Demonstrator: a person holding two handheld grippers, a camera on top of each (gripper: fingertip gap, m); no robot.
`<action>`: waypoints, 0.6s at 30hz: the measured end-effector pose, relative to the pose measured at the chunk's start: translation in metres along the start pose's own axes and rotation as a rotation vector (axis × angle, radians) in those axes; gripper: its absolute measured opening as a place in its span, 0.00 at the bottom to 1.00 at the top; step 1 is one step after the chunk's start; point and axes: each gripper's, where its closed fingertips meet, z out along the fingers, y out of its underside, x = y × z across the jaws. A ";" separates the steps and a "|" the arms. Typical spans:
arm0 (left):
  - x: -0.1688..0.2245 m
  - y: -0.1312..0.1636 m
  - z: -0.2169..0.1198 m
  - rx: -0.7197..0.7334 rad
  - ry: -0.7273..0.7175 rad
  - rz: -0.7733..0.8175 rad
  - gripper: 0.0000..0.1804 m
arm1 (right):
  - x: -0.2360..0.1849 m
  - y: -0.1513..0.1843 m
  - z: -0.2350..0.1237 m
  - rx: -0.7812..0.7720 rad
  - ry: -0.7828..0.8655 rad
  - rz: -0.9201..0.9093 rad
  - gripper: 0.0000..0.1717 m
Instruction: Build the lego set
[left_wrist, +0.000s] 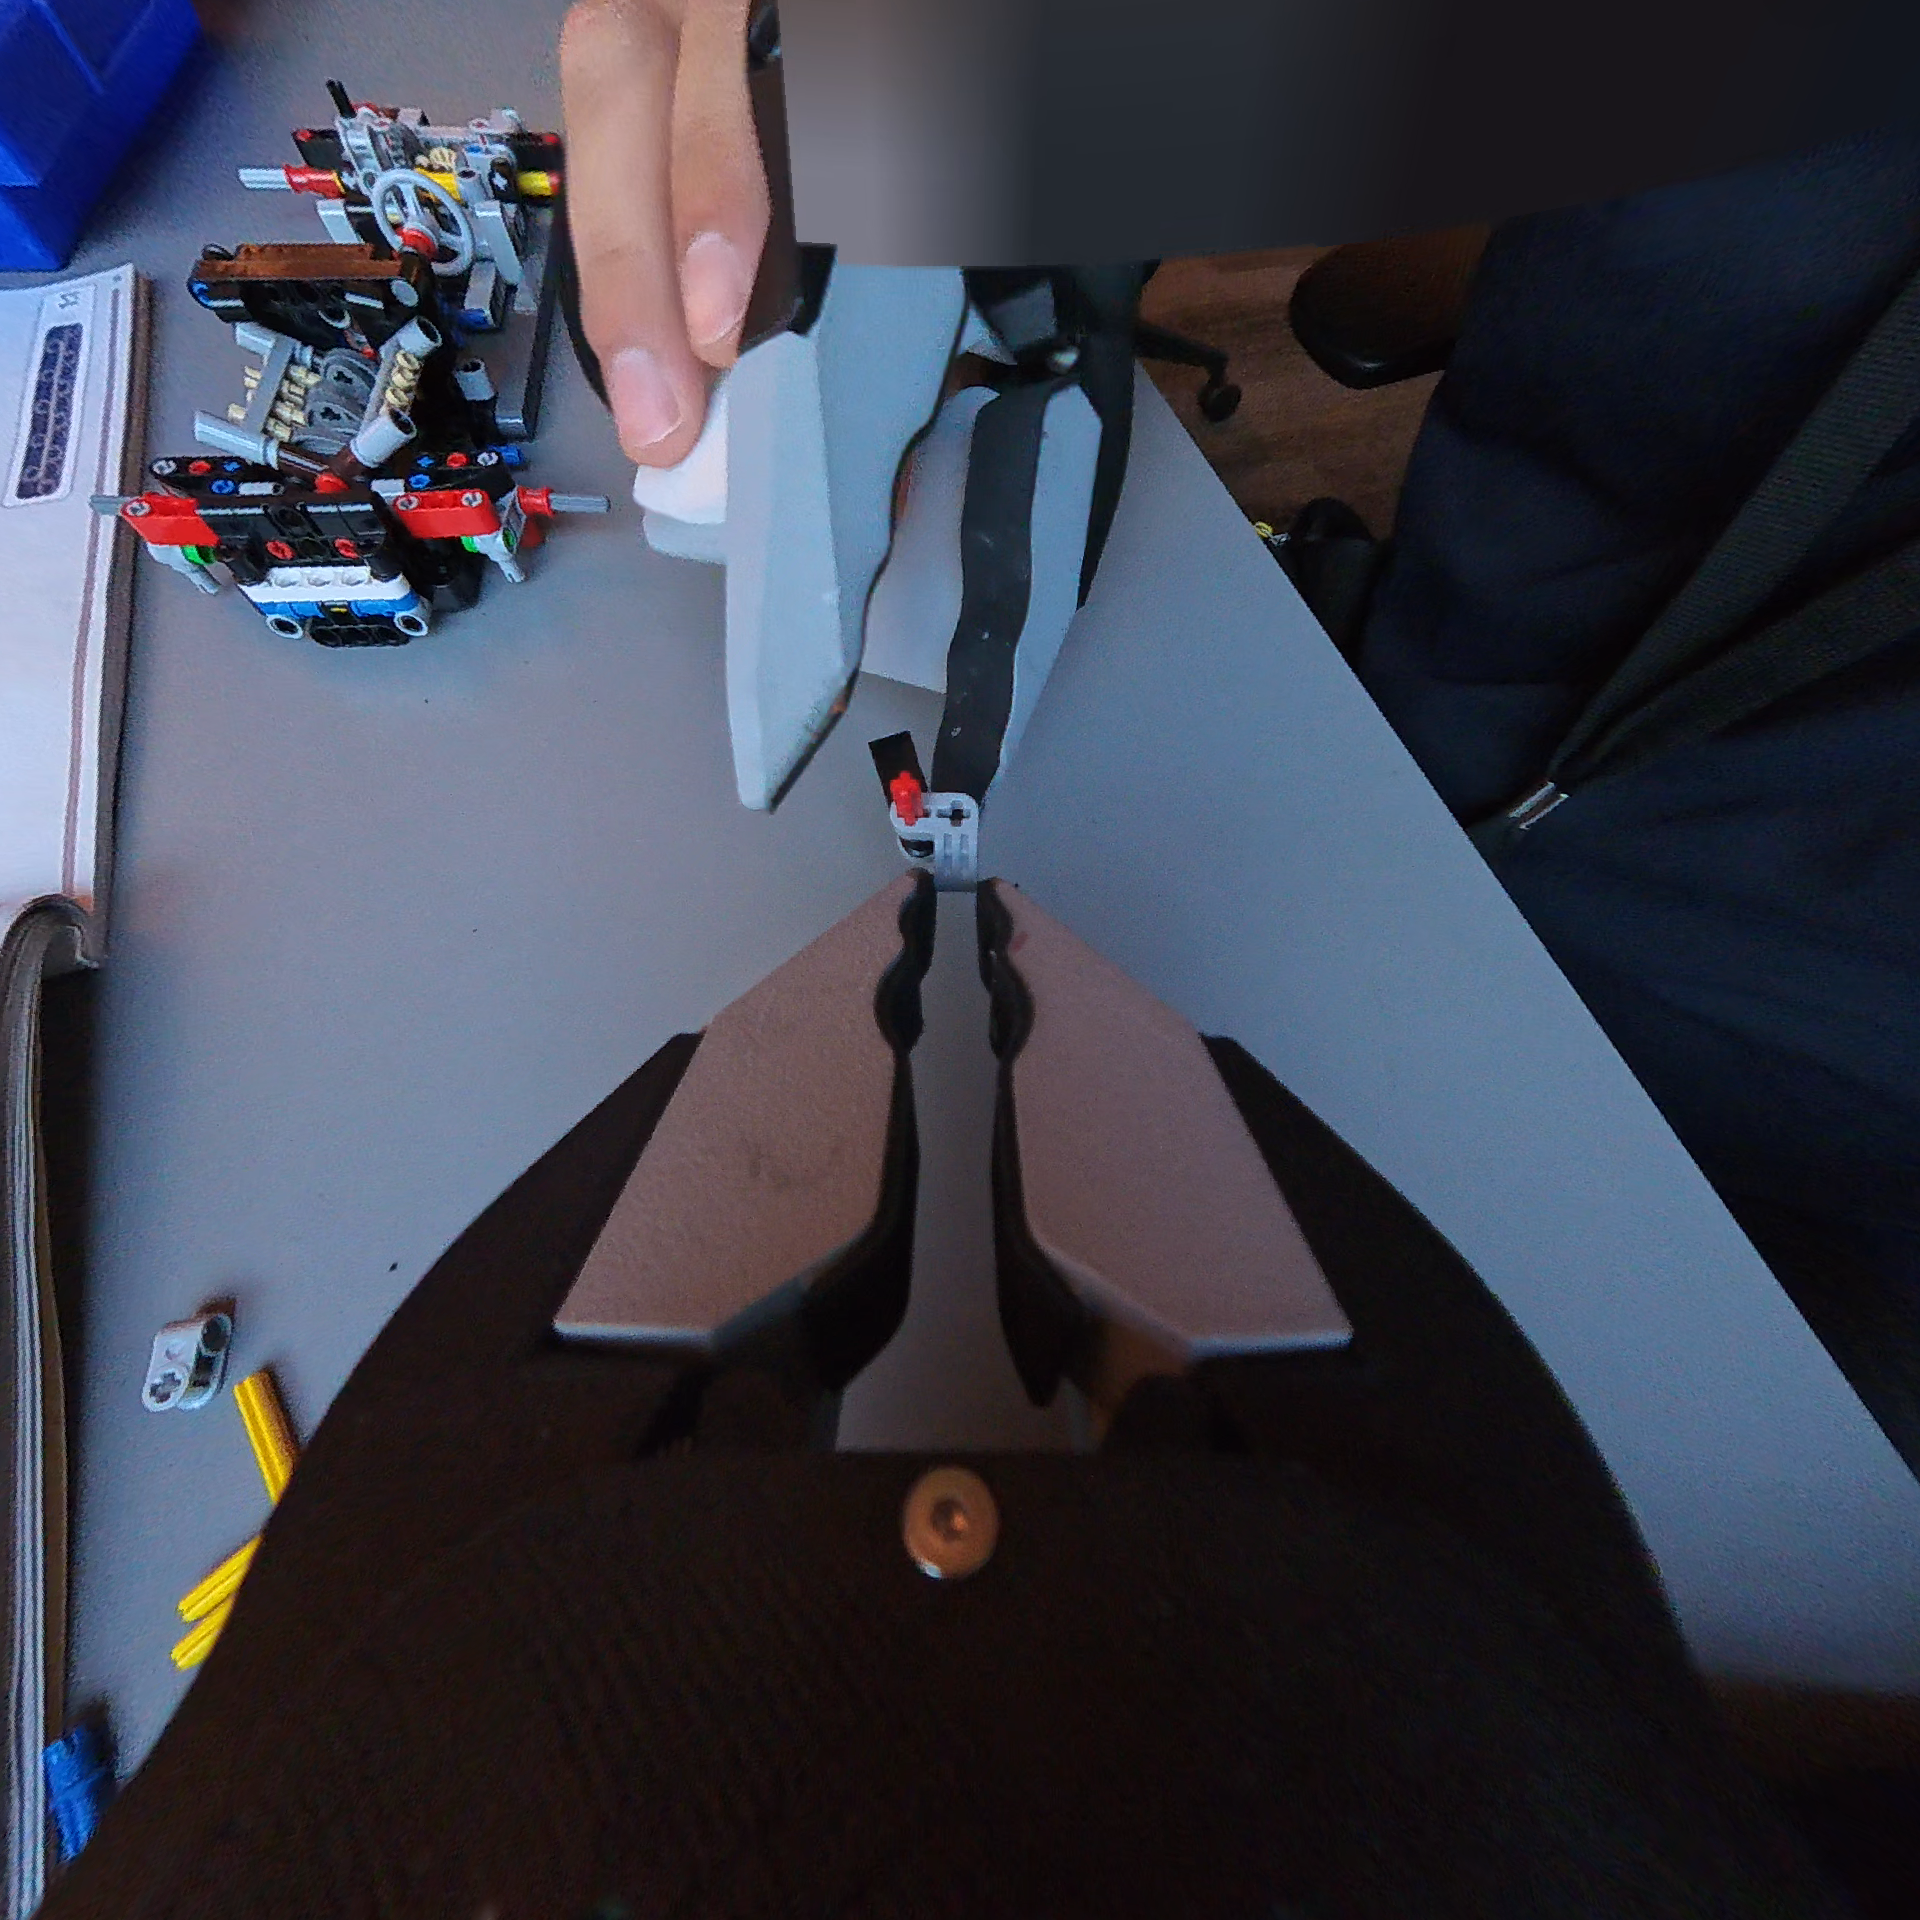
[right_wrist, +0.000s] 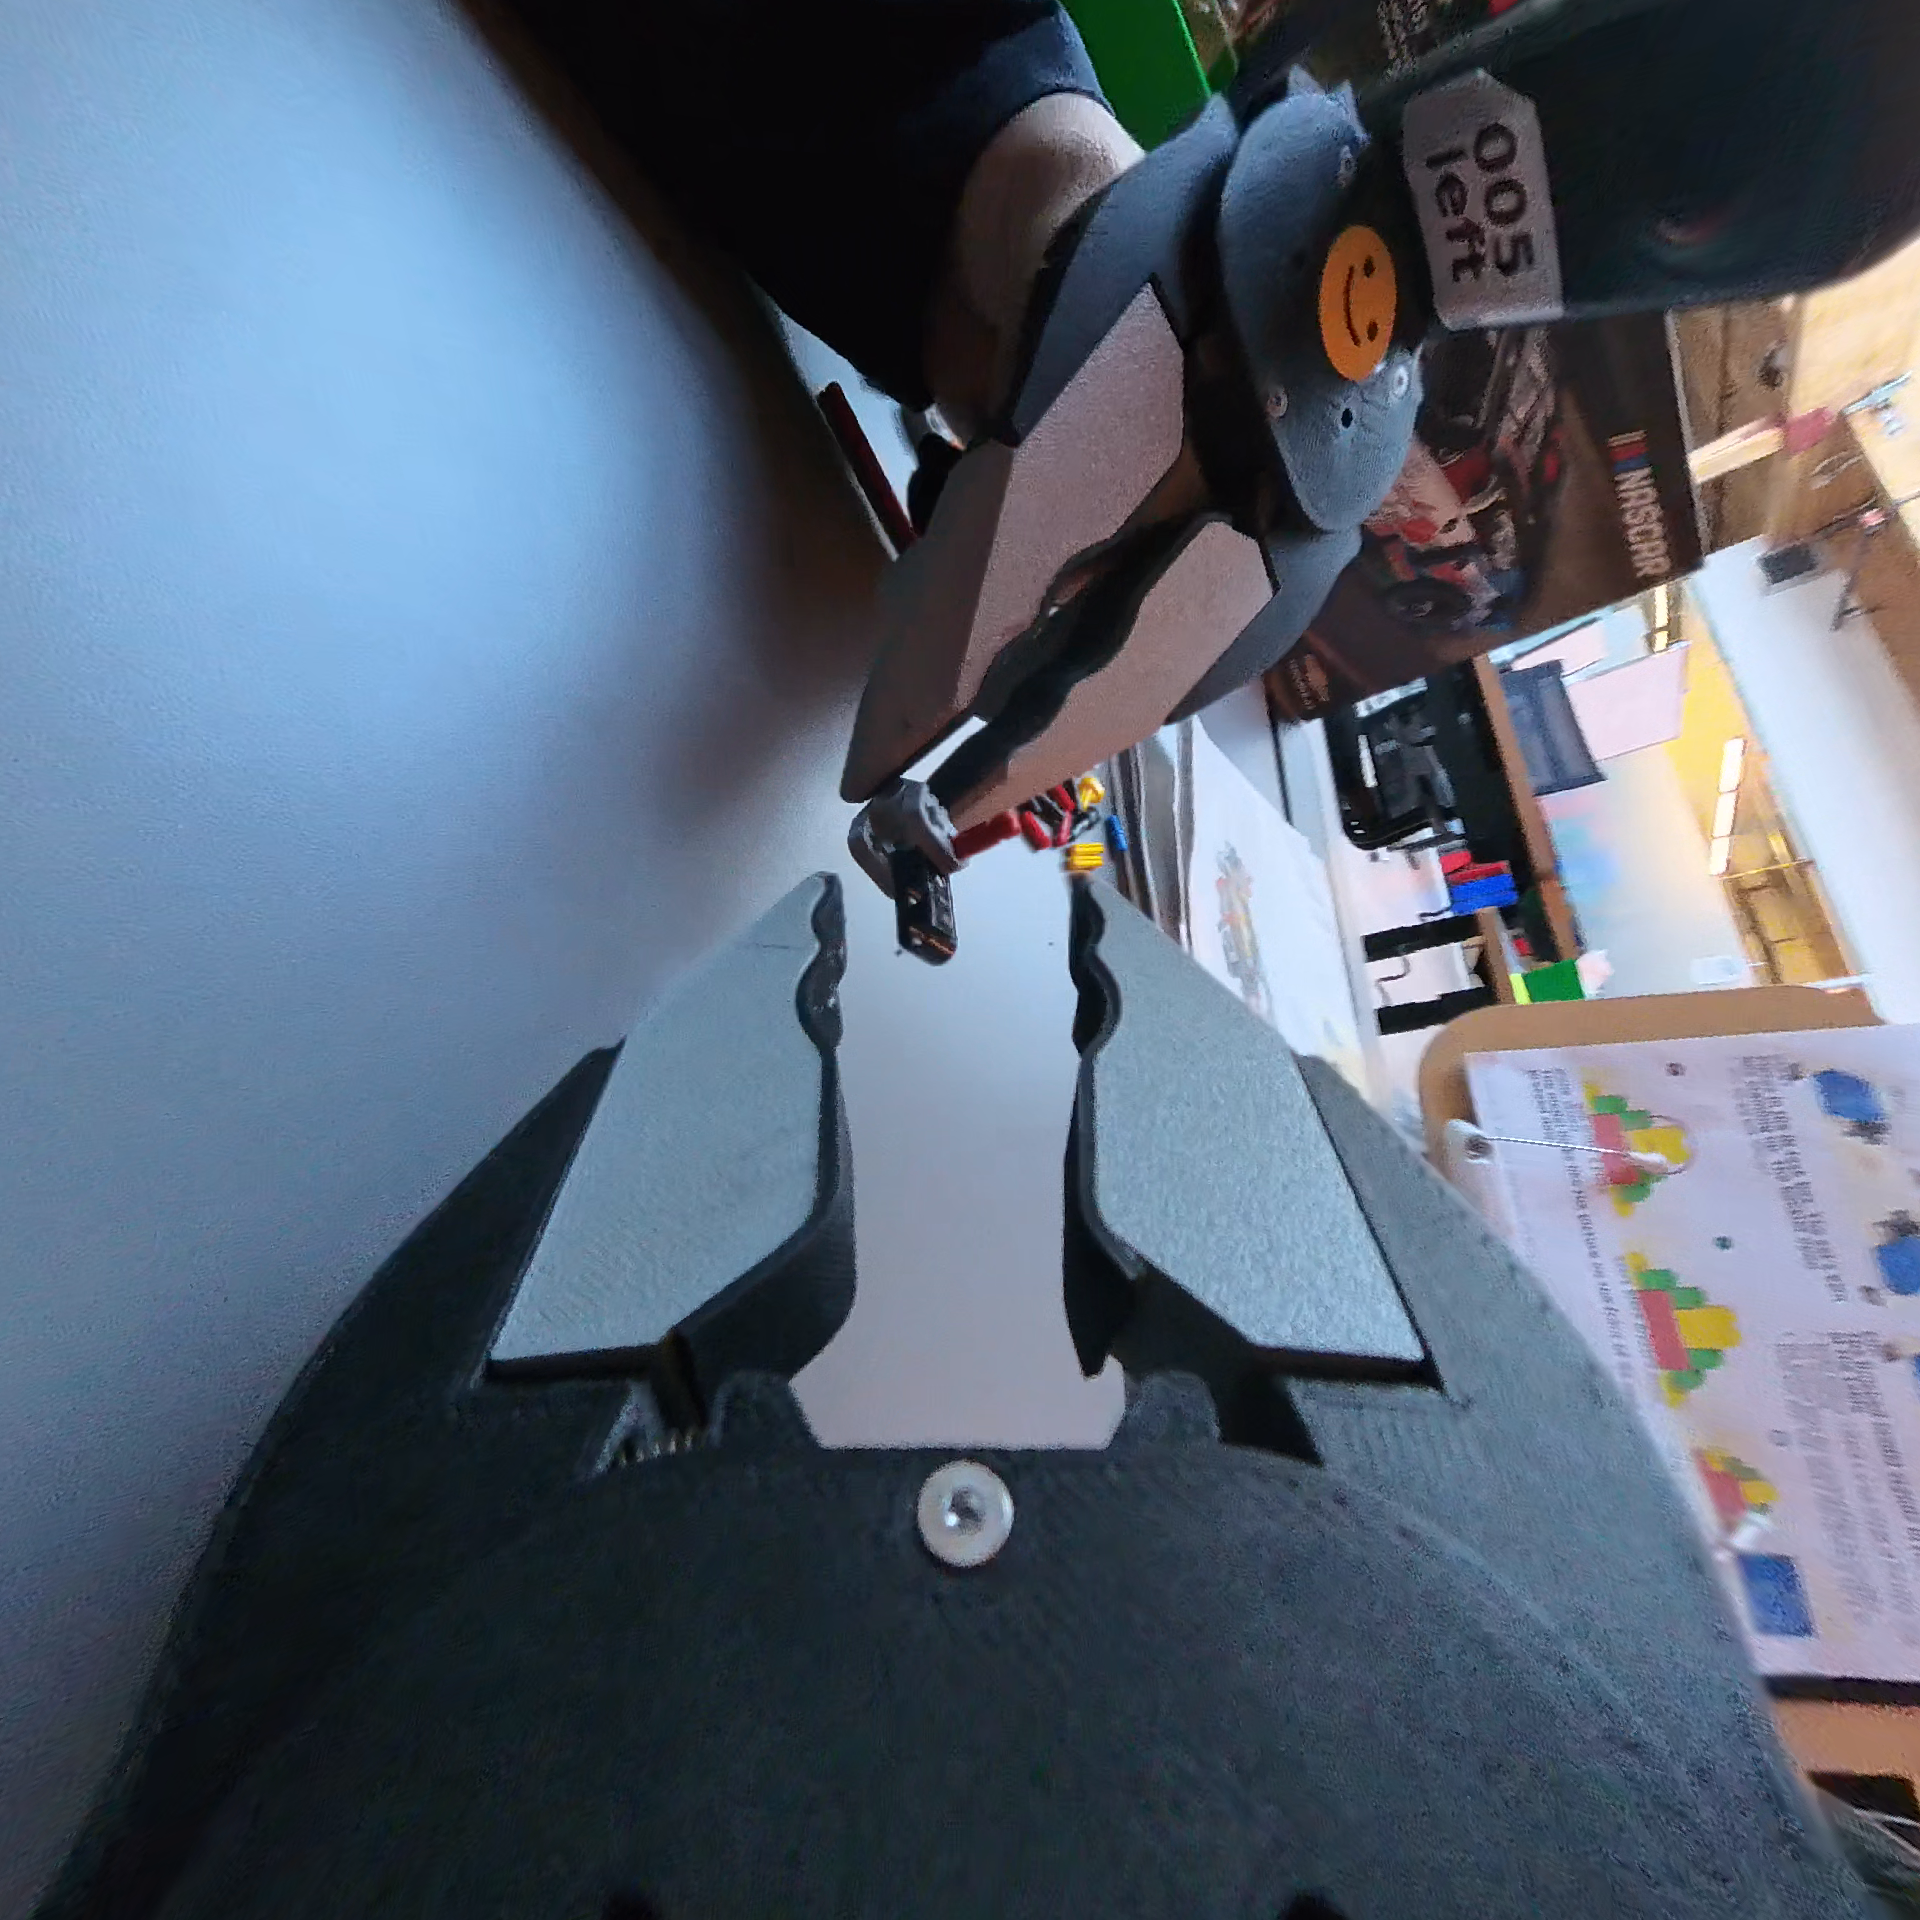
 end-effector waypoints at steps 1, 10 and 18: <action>0.000 0.000 0.000 0.000 0.003 -0.005 0.03 | 0.000 -0.001 0.000 -0.004 0.016 -0.025 0.22; -0.002 -0.001 0.001 0.004 0.011 -0.067 0.03 | -0.002 -0.007 0.000 -0.009 0.075 -0.134 0.16; -0.003 0.004 0.004 -0.024 0.024 -0.101 0.03 | -0.006 -0.002 0.000 -0.087 0.077 -0.169 0.15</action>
